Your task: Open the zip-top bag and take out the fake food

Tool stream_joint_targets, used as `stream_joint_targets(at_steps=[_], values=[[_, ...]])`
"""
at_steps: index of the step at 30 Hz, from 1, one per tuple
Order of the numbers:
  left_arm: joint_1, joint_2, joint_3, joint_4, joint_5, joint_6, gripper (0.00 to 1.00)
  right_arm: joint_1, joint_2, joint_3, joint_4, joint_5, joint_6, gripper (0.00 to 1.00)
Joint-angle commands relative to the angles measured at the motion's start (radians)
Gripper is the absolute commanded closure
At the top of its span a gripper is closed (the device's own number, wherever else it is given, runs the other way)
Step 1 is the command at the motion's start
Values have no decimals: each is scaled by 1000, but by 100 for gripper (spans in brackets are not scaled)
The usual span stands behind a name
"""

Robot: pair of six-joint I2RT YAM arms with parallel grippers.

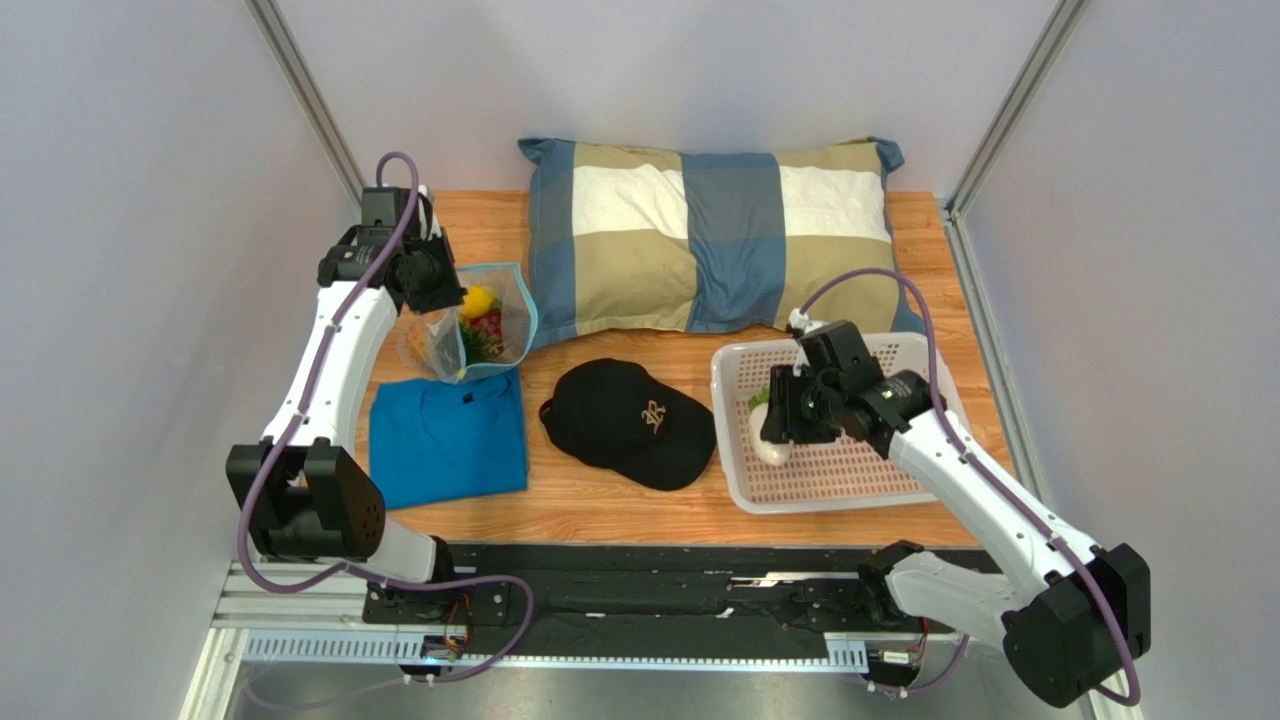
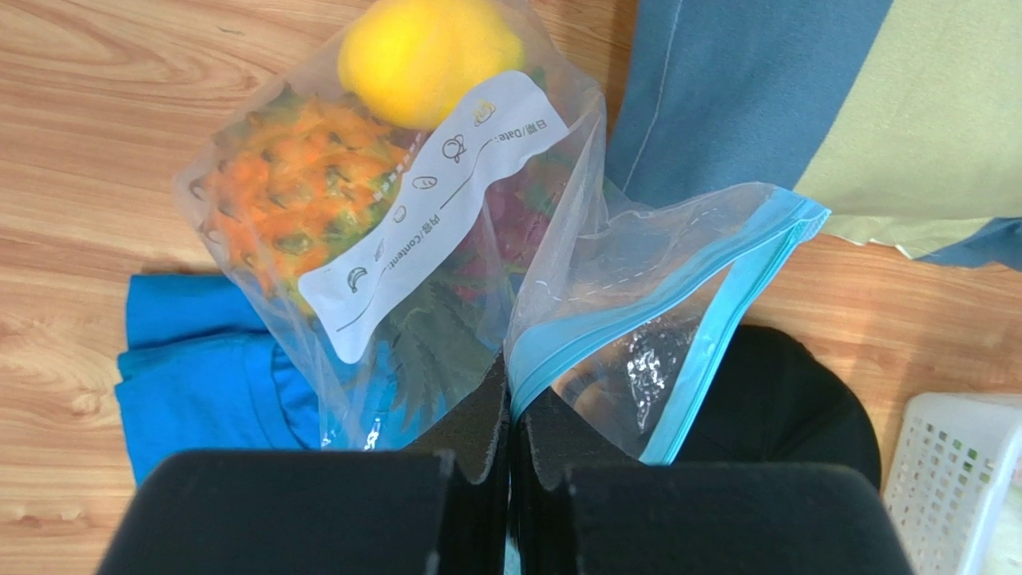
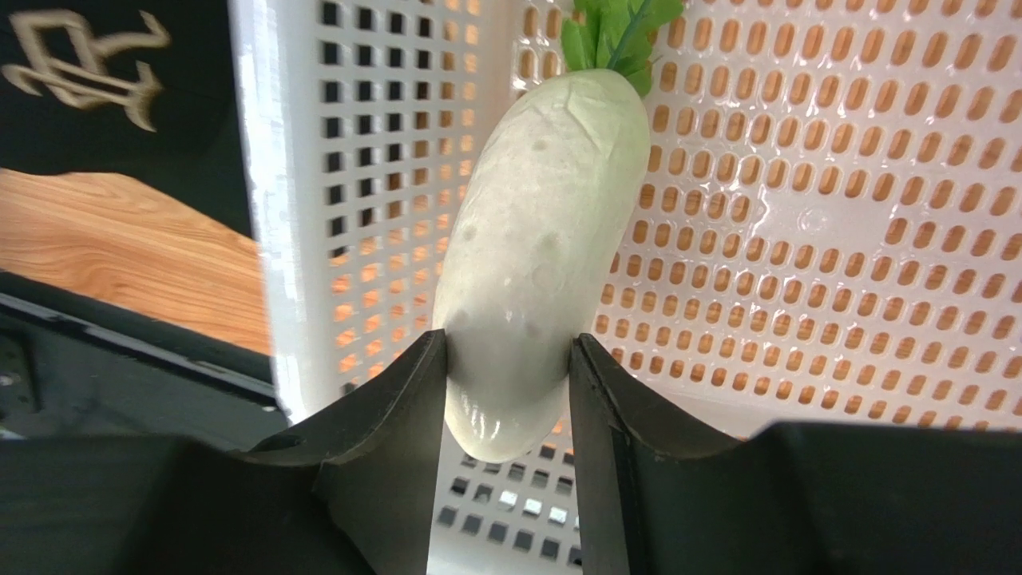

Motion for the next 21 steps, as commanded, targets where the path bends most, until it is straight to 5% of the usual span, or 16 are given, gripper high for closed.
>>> stream_joint_targets(at_steps=[1, 3, 6, 7, 13, 17, 21], values=[[4, 0, 10, 38, 42, -24, 100, -14, 5, -94, 225, -10, -73, 100], [4, 0, 13, 46, 59, -21, 100, -14, 47, -108, 240, -8, -70, 95], [4, 11, 22, 58, 99, -21, 100, -15, 108, -103, 213, 1, -26, 75], [4, 14, 25, 60, 114, -19, 100, -15, 116, -102, 196, 12, -18, 61], [4, -7, 17, 68, 131, -10, 100, 8, 81, 74, 2, 143, 62, 25], [4, -24, 5, 66, 129, -4, 100, 101, 119, 283, -43, 239, 66, 24], [4, -41, -19, 71, 128, -7, 100, 212, 246, 423, 155, 228, 66, 25]])
